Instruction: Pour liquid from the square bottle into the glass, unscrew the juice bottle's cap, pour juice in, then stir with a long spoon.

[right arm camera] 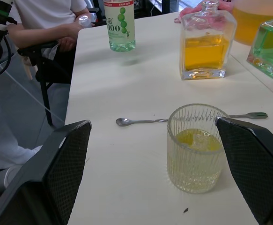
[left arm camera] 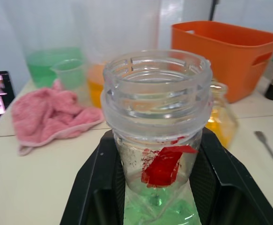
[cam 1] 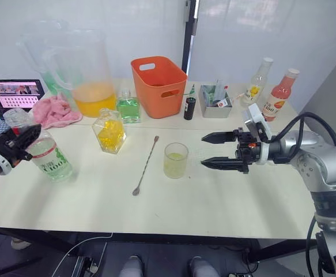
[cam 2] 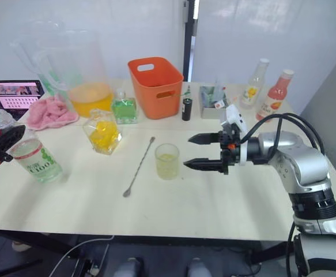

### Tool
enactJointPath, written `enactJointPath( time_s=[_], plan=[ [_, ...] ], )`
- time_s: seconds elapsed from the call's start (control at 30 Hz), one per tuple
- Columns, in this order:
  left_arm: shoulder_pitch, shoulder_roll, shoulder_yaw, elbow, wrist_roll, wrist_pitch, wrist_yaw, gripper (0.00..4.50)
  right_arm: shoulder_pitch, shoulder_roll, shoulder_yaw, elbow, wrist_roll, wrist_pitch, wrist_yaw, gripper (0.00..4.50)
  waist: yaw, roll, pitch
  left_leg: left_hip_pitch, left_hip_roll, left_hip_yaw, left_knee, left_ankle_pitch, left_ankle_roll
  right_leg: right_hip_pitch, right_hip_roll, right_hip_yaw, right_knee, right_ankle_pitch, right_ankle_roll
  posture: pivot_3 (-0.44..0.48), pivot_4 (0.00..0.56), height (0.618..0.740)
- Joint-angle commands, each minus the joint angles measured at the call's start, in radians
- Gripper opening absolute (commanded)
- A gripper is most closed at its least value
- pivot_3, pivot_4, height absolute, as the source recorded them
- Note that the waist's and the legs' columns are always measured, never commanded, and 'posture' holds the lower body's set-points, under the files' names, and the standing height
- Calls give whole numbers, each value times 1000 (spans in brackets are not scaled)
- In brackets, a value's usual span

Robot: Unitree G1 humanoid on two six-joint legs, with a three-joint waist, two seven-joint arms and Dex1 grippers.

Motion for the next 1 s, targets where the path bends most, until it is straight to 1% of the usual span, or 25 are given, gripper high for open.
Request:
enactJointPath(
  time_s=[0.03, 0.17, 0.3, 0.43, 0.53, 0.63, 0.7, 0.83, 1.0],
  plan=[
    [-117, 60, -37, 129, 53, -93, 36, 1364, 16, 12, -75, -68, 44, 28, -69, 4479, 4, -1, 0, 0, 0, 0, 0, 0, 0, 0, 0, 0, 0, 0, 0, 0, 150, 740],
    [-260, 86, -161, 343, 129, -219, -3, 1364, 48, 12, -100, -119, 63, 52, -112, 4479, 9, -1, 0, -1, 0, 0, -1, 0, 0, 0, 0, -1, -1, 0, 0, 0, 150, 740],
    [-460, 81, -263, 600, 190, -353, -34, 1364, 49, 2, -120, -149, 72, 74, -145, 4479, 8, -2, 0, -1, 0, 0, -1, 0, 0, -1, 0, -1, -1, 0, 0, 0, 150, 740],
    [-598, 67, -364, 822, 269, -489, -75, 1364, 63, -11, -139, -179, 81, 97, -174, 4479, 7, -2, 0, -2, 0, 0, -2, 0, 0, -1, 0, -1, 0, 0, 0, 0, 150, 740],
    [-686, 50, -409, 983, 315, -581, -81, 1364, 89, -26, -153, -207, 86, 112, -204, 4479, 4, -2, 0, -2, 0, 0, -2, 0, 0, -1, 0, -1, 0, 1, 0, 0, 150, 740],
    [-751, 33, -429, 1106, 339, -647, -84, 1364, 103, -36, -166, -225, 98, 123, -226, 4479, 3, -2, 0, -2, 0, 0, -2, 0, 0, -1, 0, -1, 0, 1, 0, 0, 150, 740],
    [-776, 19, -443, 1158, 354, -680, -93, 1364, 103, -37, -176, -235, 108, 137, -243, 4479, 2, -2, 0, -2, 0, 0, -2, 0, 0, -2, 0, -1, 0, 1, 0, 0, 150, 740],
    [-798, -5, -456, 1227, 372, -711, -89, 1364, 103, -43, -194, -257, 127, 159, -272, 4479, 2, -2, 0, -3, 0, 0, -2, 0, 0, -2, 0, -1, 0, 1, 0, 0, 150, 740],
    [-808, -9, -460, 1272, 385, -725, -82, 1364, 113, -54, -204, -268, 142, 171, -292, 4479, 3, -2, 0, -3, 0, 0, -2, 0, 0, -2, 0, -1, 0, 1, 0, 0, 150, 740]
  ],
)
